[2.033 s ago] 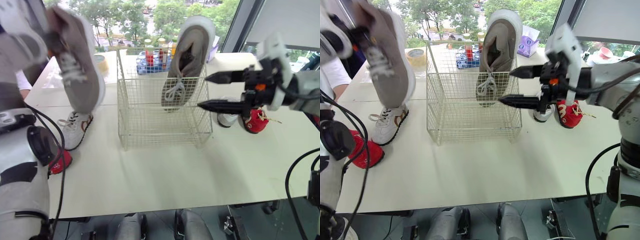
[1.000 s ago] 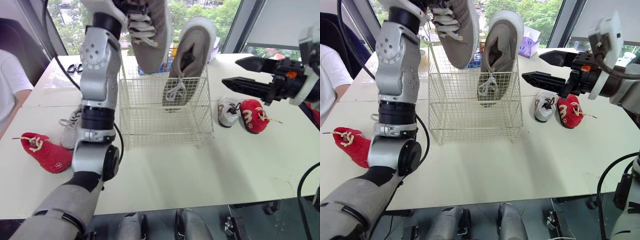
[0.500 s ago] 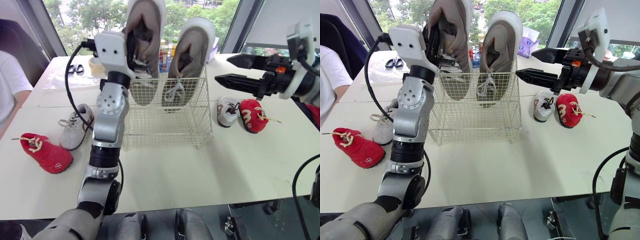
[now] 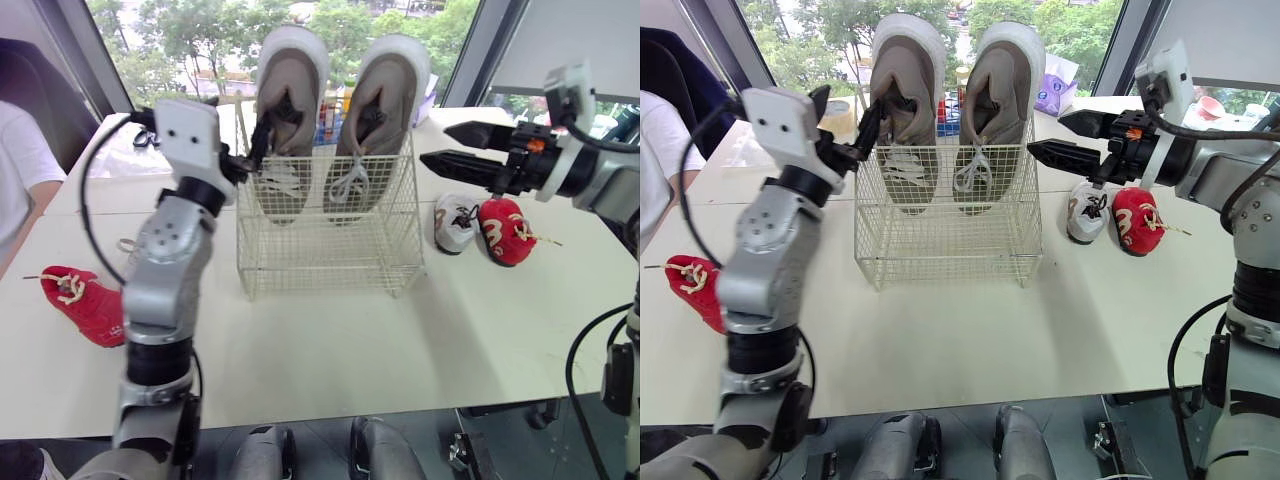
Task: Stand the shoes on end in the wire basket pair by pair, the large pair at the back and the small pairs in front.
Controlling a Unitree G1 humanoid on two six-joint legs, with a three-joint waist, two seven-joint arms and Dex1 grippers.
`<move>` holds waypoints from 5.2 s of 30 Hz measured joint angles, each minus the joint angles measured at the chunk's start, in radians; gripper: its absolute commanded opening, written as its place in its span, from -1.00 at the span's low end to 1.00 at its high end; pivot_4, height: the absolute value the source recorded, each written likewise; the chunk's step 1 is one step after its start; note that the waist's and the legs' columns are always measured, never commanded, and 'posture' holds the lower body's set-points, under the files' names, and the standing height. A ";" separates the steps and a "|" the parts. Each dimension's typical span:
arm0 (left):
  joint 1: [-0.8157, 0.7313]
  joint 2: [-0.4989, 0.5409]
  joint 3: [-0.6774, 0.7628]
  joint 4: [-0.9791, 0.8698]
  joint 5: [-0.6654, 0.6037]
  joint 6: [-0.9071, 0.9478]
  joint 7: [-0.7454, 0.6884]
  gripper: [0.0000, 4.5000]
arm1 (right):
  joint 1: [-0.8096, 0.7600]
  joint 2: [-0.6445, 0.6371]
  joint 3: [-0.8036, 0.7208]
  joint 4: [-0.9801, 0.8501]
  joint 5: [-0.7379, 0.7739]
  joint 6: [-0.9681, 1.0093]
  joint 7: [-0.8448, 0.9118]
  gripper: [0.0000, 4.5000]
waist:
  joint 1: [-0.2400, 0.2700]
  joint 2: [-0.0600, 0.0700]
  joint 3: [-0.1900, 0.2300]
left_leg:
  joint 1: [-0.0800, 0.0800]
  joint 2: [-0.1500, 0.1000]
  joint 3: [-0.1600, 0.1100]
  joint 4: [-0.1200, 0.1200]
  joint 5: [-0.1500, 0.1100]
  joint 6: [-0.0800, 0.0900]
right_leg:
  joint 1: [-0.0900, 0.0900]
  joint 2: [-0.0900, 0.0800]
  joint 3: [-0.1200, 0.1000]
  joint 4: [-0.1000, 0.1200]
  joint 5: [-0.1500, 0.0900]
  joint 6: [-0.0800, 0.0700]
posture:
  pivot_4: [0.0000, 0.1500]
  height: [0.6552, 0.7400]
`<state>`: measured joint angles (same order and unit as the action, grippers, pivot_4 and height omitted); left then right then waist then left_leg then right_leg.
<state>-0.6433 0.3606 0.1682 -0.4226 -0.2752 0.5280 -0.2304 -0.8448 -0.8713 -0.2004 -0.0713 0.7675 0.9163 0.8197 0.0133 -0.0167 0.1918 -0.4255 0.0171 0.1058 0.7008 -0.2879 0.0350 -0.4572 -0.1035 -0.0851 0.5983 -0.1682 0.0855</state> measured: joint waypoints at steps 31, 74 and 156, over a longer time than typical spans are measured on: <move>0.594 0.327 0.170 -0.409 -1.092 0.460 -0.075 0.98 | 0.672 0.522 -0.080 -0.205 -0.363 -0.368 -0.619 1.00 | -0.002 0.009 -0.005 | 0.017 0.000 -0.002 -0.003 -0.002 0.002 | 0.015 0.001 0.001 -0.001 -0.006 -0.009 | 1.00 1.00; 0.501 0.647 0.212 -0.283 -1.311 0.305 0.047 1.00 | 0.139 0.625 -0.061 0.781 -0.615 -1.070 -0.813 -0.45 | -0.031 0.021 0.001 | 0.015 0.000 -0.001 -0.006 0.002 -0.005 | 0.012 0.001 0.001 -0.001 -0.006 -0.009 | 1.00 1.00; -0.201 -0.012 0.182 0.255 -1.351 0.331 0.050 -0.89 | 0.057 0.887 0.033 -0.368 0.614 -0.440 -0.841 0.92 | -0.027 0.010 0.004 | 0.017 -0.001 -0.003 -0.017 0.005 -0.010 | 0.012 0.002 0.000 -0.001 -0.004 -0.005 | 1.00 1.00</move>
<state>-0.8444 0.3485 0.3505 -0.1674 -1.6261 0.8593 -0.1803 -0.7882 0.0157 -0.1679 -0.4390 1.3816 0.4765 -0.0211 -0.0136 -0.0067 0.1961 -0.4080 0.0163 0.1030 0.6840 -0.2825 0.0253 -0.4456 -0.1017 -0.0853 0.5974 -0.1725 0.0805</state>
